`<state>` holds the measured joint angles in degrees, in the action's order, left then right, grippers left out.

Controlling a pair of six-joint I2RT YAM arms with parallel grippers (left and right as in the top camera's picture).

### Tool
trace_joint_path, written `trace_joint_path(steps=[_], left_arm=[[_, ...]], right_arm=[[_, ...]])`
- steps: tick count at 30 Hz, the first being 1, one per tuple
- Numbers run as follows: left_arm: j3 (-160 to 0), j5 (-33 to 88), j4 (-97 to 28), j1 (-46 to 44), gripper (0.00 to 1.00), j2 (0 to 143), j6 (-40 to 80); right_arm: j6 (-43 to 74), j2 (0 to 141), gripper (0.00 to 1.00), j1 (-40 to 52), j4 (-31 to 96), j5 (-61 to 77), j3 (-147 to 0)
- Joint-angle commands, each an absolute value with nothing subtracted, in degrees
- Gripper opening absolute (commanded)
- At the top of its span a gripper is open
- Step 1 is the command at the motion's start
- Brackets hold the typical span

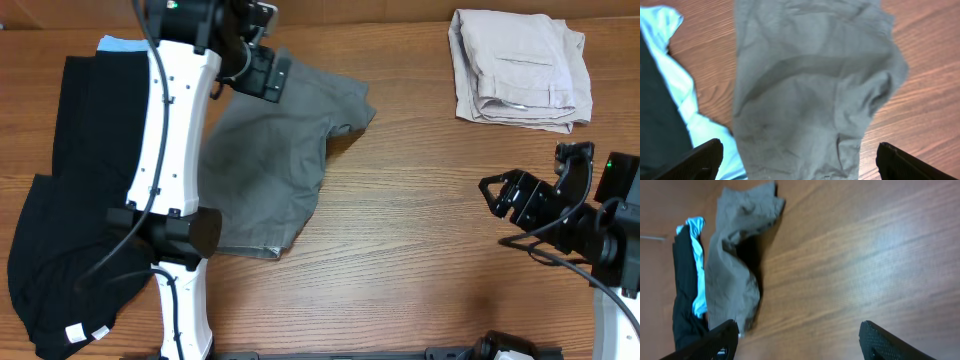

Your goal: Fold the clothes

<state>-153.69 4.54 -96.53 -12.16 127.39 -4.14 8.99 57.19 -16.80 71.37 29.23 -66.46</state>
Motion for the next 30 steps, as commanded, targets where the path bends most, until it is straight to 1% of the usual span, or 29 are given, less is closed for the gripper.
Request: trace_joint_path(steps=[1,6,9,11,14,16,20,24,30], left_arm=[[-151.13,4.12,-96.82,-9.02,1.00,121.60,1.78],[-140.00,5.82,-96.82,-3.18,0.99,115.22,4.10],[-131.20,5.80,-96.09,-0.12,0.96,114.63,2.79],[-125.03,5.87,-92.79,1.32,0.93,114.87,2.28],[-115.77,6.13,-85.54,3.18,0.92,114.87,2.31],[-109.47,8.93,-80.53,4.86,0.91,114.87,1.04],[-99.26,15.57,-74.17,8.08,0.89,114.87,-3.79],[-91.64,19.59,-70.28,9.06,0.87,114.87,-7.33],[-82.96,19.99,-63.88,8.60,0.85,115.00,-7.25]], right_arm=[[7.20,56.53,0.80,-15.49,73.36,29.67,-67.99],[7.03,58.02,0.80,-10.31,72.07,28.32,-67.90],[7.05,60.25,0.80,-6.04,70.22,27.90,-67.90],[7.05,61.82,0.80,-3.86,69.30,27.90,-67.90],[7.25,64.49,0.80,-1.02,68.34,27.90,-67.90],[7.49,66.37,0.80,0.54,68.01,27.92,-67.90],[7.49,69.32,0.80,2.68,67.44,27.88,-67.90],[7.73,71.35,0.80,2.98,66.63,26.89,-67.90],[7.66,72.25,0.80,2.98,66.46,25.21,-67.90]])
